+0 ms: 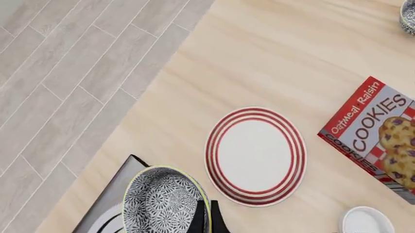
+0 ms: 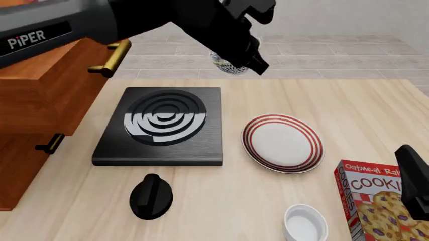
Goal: Pick the akita bowl in the top layer of the wooden cabinet and place it on the plate.
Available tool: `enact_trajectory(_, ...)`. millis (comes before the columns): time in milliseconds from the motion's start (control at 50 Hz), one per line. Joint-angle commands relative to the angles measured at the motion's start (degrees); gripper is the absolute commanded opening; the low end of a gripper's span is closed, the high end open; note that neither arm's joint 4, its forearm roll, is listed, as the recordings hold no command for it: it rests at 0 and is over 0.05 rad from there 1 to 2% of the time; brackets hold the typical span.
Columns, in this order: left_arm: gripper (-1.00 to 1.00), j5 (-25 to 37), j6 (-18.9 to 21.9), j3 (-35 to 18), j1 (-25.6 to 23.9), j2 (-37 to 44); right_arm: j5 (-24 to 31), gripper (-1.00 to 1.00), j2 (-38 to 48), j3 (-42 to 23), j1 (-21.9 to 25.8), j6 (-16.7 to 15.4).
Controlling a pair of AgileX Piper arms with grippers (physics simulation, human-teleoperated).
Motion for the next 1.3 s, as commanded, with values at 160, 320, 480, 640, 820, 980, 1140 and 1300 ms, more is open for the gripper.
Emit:
enact_trajectory(160, -1.00, -2.8, 0.9, 2.1, -2.2, 1.9, -0.1, 1.00, 0.0, 0.0, 0.0, 0.0)
enact_trajectory(320, -1.00, -3.9, 1.3, 2.5, -3.4, 3.2, -0.1, 1.00, 0.0, -0.1, 0.0, -0.1)
enact_trajectory(480, -1.00, -4.5, 1.3, 2.2, -4.5, 4.8, 0.0, 1.00, 0.0, -0.1, 0.0, -0.1)
enact_trajectory(640, -1.00, -5.0, 1.5, 1.9, -5.4, 6.2, 0.1, 1.00, 0.0, 0.0, 0.1, -0.4)
enact_trajectory(820, -1.00, -5.4, 1.4, 0.9, -6.7, 8.1, 0.0, 1.00, 0.0, -0.1, 0.2, -0.7)
enact_trajectory(980, -1.00, -6.2, 1.8, 1.2, -7.5, 9.0, 0.1, 1.00, 0.0, 0.0, 0.3, -0.7)
enact_trajectory(1140, -1.00, -7.0, 1.7, 1.4, -8.8, 10.8, 0.0, 1.00, 0.0, 0.0, 0.3, -0.7)
enact_trajectory(1300, -1.00, -7.6, 1.7, 1.5, -9.7, 12.4, 0.1, 1.00, 0.0, 0.1, 0.2, -0.4)
